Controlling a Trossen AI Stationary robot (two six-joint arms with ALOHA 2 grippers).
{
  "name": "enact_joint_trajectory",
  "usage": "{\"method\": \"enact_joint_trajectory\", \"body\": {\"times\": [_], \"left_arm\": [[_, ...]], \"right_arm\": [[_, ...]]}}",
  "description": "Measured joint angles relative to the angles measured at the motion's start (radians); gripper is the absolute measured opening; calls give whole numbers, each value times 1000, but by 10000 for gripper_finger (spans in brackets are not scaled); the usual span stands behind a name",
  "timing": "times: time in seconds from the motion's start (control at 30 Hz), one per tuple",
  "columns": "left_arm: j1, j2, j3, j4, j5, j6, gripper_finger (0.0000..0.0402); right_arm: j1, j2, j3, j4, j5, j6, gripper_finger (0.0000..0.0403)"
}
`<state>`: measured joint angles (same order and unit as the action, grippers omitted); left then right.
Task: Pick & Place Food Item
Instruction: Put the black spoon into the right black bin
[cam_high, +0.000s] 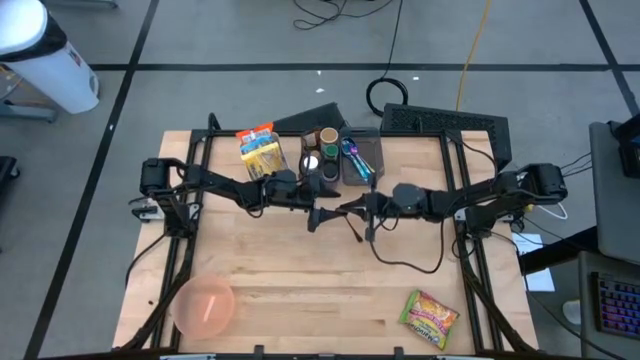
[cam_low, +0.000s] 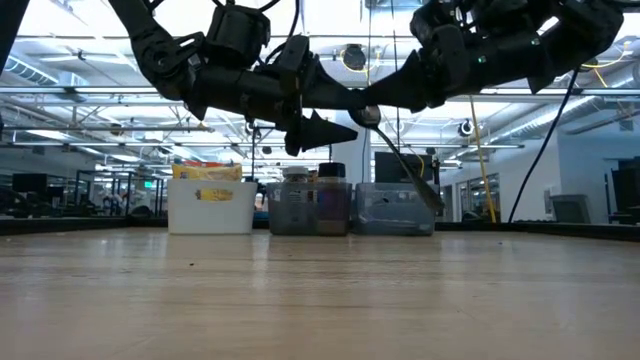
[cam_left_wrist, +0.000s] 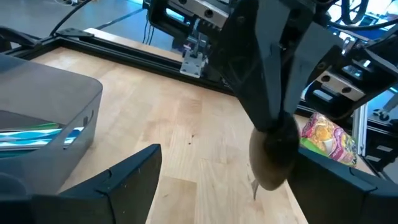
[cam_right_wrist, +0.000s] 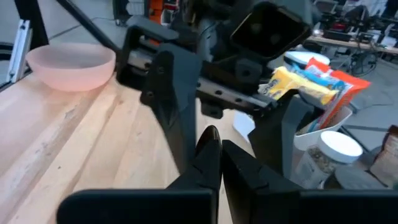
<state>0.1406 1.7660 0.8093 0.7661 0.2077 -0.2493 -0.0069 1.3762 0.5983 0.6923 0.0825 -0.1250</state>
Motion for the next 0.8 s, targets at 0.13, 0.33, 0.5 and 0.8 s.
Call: {"method": "enact_joint_trajectory", "body": {"times": [0.13, 0.33, 0.5, 0.8], "left_arm": [[0, 0, 0, -2, 0, -1, 297], [-1, 0, 0, -1, 1, -3, 209], [-1, 0, 0, 2, 5, 7, 126], [0, 0, 0, 2, -11, 38, 17]], "right_arm": [[7, 0, 0, 0, 24, 0, 0], [9, 0, 0, 6, 29, 0, 0], [8, 0, 0, 6, 37, 0, 0], [7, 0, 0, 8, 44, 7, 1]]}}
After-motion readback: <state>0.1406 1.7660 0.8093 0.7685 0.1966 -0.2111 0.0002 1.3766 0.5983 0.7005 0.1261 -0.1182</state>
